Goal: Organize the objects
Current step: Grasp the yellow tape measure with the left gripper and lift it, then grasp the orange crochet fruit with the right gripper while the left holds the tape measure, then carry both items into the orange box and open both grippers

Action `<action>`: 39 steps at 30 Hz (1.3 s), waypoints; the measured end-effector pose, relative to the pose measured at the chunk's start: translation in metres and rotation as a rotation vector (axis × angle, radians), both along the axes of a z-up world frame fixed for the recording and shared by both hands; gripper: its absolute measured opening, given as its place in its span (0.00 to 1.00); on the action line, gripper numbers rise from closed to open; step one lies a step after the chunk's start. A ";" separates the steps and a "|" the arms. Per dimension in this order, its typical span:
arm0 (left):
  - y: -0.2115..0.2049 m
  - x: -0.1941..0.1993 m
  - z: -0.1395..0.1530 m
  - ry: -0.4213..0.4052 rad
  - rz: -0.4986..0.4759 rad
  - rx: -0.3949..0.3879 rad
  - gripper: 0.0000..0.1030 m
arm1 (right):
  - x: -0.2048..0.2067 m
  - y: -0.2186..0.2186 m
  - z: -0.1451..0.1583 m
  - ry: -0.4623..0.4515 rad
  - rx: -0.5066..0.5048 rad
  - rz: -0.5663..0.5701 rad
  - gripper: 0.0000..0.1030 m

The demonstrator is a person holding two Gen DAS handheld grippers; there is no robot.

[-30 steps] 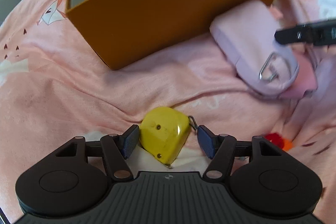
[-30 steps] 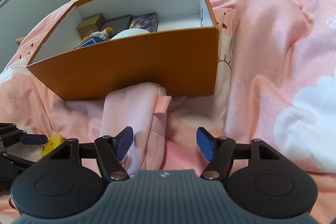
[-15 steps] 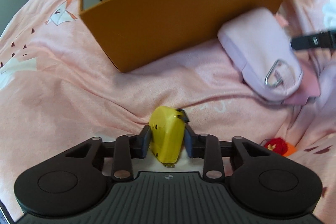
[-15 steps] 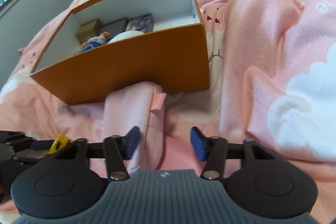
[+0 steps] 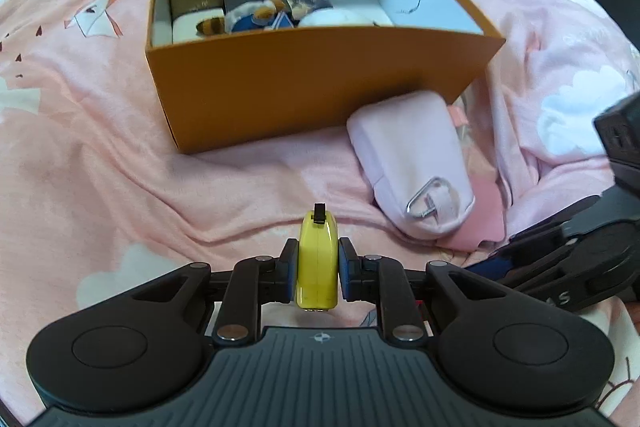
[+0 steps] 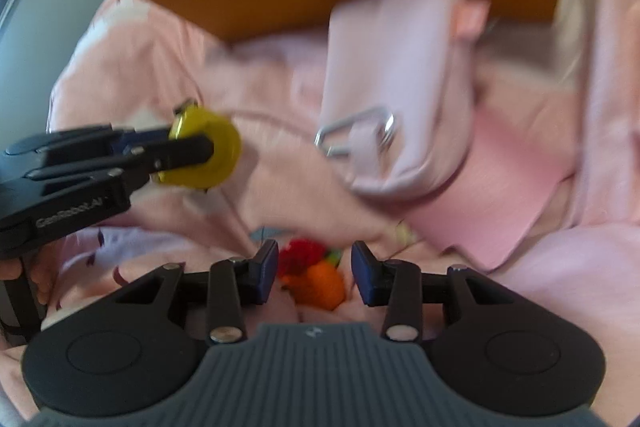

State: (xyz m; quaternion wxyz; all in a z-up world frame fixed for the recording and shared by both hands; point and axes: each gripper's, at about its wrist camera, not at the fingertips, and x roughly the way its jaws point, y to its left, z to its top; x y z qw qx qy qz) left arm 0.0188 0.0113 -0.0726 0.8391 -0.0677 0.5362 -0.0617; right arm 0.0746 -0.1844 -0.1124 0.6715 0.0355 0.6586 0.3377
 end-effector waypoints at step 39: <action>-0.020 0.036 0.065 -0.203 -0.023 -0.185 0.21 | 0.023 -0.019 0.114 -0.546 0.048 0.016 0.44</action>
